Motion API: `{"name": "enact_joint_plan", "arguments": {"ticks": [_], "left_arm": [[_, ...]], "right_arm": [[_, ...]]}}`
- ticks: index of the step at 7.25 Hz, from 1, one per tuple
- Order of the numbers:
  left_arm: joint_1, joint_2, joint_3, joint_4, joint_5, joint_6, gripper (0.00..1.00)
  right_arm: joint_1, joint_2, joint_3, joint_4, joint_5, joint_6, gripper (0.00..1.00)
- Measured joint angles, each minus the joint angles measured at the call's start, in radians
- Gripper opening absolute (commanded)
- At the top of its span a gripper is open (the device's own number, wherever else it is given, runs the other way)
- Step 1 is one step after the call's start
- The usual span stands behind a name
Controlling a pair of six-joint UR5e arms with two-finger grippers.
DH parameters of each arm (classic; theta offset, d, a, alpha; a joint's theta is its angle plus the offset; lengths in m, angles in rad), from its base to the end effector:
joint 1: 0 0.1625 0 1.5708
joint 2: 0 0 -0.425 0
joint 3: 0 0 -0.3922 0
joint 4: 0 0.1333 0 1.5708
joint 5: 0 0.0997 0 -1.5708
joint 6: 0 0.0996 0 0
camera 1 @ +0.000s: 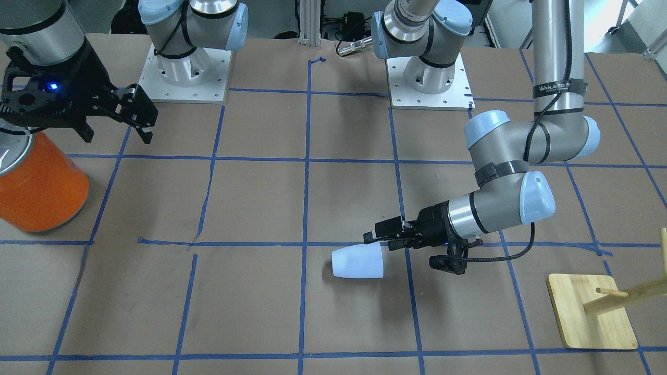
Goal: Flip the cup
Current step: 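Move the left gripper to the cup's base and close on it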
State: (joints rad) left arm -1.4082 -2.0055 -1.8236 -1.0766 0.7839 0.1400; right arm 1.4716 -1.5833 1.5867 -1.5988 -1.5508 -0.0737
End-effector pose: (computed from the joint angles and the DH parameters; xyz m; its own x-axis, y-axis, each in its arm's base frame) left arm -0.1095 -0.5919 0.2109 -0.6903 -0.1110 0.7150 -0.0632 0.9936 0.0933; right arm 0.0862 -0.5000 0.4890 -0.9995 0.0250 -0.0181 0.0255 0.9993 -0.0260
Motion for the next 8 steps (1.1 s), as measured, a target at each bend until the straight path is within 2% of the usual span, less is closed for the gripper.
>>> {"name": "enact_joint_plan", "arguments": {"ticks": [4, 5, 7, 8], "left_arm": [[0.000, -0.074, 0.010, 0.040, -0.055, 0.001, 0.93], [0.000, -0.086, 0.015, 0.048, -0.081, 0.001, 0.87], [-0.001, -0.099, 0.014, 0.053, -0.130, 0.001, 0.55], [-0.001, -0.102, 0.014, 0.053, -0.148, 0.001, 0.34]], "right_arm": [[0.032, 0.013, 0.018, -0.001, -0.002, 0.079, 1.00], [0.032, 0.016, 0.024, -0.004, -0.003, 0.079, 1.00], [0.031, 0.019, 0.033, -0.005, -0.001, 0.078, 1.00], [0.030, 0.020, 0.042, -0.007, 0.000, 0.078, 1.00]]}}
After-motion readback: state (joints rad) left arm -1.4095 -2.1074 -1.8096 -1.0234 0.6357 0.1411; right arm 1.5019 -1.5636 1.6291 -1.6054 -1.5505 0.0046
